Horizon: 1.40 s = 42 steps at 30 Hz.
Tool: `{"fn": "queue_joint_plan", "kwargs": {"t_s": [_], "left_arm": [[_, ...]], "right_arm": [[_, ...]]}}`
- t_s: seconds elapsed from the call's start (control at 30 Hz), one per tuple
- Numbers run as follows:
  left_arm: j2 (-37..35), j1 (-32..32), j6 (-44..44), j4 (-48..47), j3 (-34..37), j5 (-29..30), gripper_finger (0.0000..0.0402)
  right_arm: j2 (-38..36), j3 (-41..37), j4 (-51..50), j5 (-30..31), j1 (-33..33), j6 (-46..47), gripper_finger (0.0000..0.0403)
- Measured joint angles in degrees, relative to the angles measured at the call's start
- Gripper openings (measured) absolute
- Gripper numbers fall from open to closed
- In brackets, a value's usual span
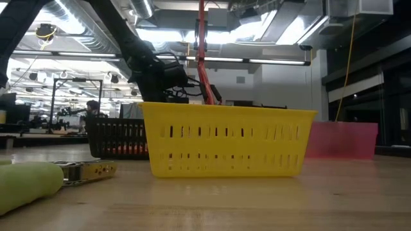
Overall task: Pick & Place School Supplies
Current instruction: Put the hole puncher into the yellow bin
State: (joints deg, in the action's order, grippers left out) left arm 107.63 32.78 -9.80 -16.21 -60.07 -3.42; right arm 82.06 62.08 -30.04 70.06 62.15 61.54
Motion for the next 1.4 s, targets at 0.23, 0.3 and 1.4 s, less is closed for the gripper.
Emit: {"fn": "queue_joint_plan", "kwargs": {"t_s": [0.23, 0.3, 1.4], "left_arm": [[-1.65, -0.47, 0.17, -4.76, 0.17, 2.96, 0.0055], [-2.94, -0.89, 0.44, -8.04, 0.27, 6.52, 0.0043], [-33.44, -57.47, 49.85, -33.67, 0.63, 18.15, 0.0038]], "right_arm": [[0.02, 0.00, 0.00, 0.07, 1.35, 1.46, 0.0208], [0.02, 0.00, -0.01, 0.74, 1.93, 2.23, 0.0208], [3.10, 0.00, -0.02, 5.79, 7.49, 7.30, 0.0208]]}}
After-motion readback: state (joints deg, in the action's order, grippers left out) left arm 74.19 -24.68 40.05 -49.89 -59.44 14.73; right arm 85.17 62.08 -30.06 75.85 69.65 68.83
